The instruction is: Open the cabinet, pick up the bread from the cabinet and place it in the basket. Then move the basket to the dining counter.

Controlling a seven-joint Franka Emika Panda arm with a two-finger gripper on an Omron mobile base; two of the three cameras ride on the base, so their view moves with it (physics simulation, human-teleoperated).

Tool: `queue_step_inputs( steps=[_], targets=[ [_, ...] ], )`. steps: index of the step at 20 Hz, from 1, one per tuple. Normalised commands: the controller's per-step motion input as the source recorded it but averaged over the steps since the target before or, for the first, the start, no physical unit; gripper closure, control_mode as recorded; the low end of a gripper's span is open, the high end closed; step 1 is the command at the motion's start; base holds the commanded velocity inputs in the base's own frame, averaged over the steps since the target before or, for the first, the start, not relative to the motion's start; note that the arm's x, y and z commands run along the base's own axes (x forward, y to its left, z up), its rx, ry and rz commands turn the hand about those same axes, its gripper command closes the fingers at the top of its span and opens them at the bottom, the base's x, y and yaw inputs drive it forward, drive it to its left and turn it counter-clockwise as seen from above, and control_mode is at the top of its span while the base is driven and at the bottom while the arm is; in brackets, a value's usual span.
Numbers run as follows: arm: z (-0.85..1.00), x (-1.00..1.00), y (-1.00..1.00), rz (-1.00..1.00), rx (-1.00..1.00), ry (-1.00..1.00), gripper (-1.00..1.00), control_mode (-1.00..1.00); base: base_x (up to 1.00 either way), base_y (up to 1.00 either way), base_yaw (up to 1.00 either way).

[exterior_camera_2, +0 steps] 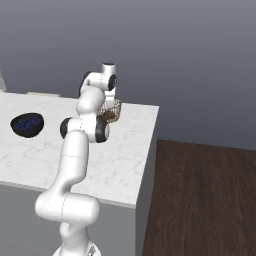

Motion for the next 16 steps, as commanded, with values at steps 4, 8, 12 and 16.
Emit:
queue_step_inputs(
  steps=[4, 8, 12, 16],
  targets=[
    [-0.05, -1.00, -0.53, -0.04, 0.00, -0.04, -1.00, -1.00, 0.00, 0.00, 0.00],
    [-0.03, -1.00, -0.28, -0.05, 0.00, -0.14, -1.00, -1.00, 0.00, 0.00, 0.00],
    [0.06, -1.00, -0.20, -0.03, 0.00, -0.19, -1.00, -1.00, 0.00, 0.00, 0.00],
    [0.00, -1.00, -0.01, -0.04, 0.00, -0.25, -1.00, -1.00, 0.00, 0.00, 0.00]
  ],
)
